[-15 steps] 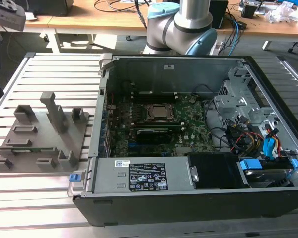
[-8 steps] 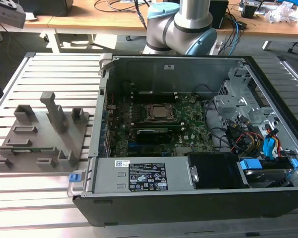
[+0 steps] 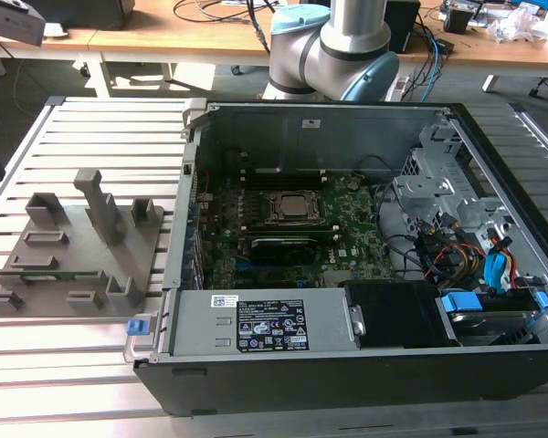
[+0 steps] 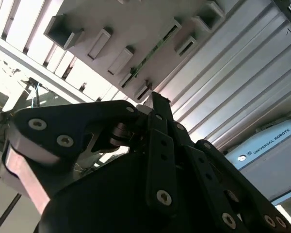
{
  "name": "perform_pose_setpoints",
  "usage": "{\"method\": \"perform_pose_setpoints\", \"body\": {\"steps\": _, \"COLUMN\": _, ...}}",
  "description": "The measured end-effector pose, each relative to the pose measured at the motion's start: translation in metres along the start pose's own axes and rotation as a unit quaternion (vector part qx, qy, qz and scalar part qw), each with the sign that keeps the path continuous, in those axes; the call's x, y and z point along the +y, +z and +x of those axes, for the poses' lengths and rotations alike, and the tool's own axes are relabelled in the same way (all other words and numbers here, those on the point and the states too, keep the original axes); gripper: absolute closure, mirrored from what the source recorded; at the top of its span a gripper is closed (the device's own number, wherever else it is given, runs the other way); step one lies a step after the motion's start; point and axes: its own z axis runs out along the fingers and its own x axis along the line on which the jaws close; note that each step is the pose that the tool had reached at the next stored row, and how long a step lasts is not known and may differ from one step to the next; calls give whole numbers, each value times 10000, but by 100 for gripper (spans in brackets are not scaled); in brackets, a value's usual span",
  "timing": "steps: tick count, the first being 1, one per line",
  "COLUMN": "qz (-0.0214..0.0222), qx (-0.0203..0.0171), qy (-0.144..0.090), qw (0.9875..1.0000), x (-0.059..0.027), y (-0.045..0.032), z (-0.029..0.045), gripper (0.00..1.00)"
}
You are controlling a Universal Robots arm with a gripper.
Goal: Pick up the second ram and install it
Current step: 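Pick up the second ram and move it above second insertion slot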
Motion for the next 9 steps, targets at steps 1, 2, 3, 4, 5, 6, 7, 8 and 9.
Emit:
{"method": "perform_pose_setpoints", "body": {"steps": 1, "qz": -2, "qx": 6, "qy": -119, "qw": 9999, "x": 0, "y": 0, "z": 0, "gripper": 89}}
{"method": "perform_pose_setpoints", "body": {"steps": 2, "qz": -4, "qx": 9, "qy": -187, "qw": 9998, "x": 0, "y": 0, "z": 0, "gripper": 89}}
{"method": "perform_pose_setpoints", "body": {"steps": 3, "qz": -6, "qx": 12, "qy": -275, "qw": 9996, "x": 0, "y": 0, "z": 0, "gripper": 89}}
{"method": "perform_pose_setpoints", "body": {"steps": 4, "qz": -7, "qx": 13, "qy": -280, "qw": 9996, "x": 0, "y": 0, "z": 0, "gripper": 89}}
{"method": "perform_pose_setpoints", "body": {"steps": 5, "qz": -4, "qx": 8, "qy": -171, "qw": 9999, "x": -1, "y": 1, "z": -1, "gripper": 89}}
{"method": "perform_pose_setpoints", "body": {"steps": 6, "qz": -1, "qx": 3, "qy": -54, "qw": 10000, "x": 0, "y": 3, "z": -2, "gripper": 89}}
{"method": "perform_pose_setpoints", "body": {"steps": 7, "qz": 3, "qx": -6, "qy": 140, "qw": 9999, "x": 0, "y": 6, "z": -1, "gripper": 89}}
{"method": "perform_pose_setpoints", "body": {"steps": 8, "qz": 8, "qx": -14, "qy": 314, "qw": 9995, "x": 0, "y": 8, "z": -1, "gripper": 89}}
{"method": "perform_pose_setpoints", "body": {"steps": 9, "qz": 11, "qx": -21, "qy": 466, "qw": 9989, "x": -1, "y": 10, "z": -1, "gripper": 89}}
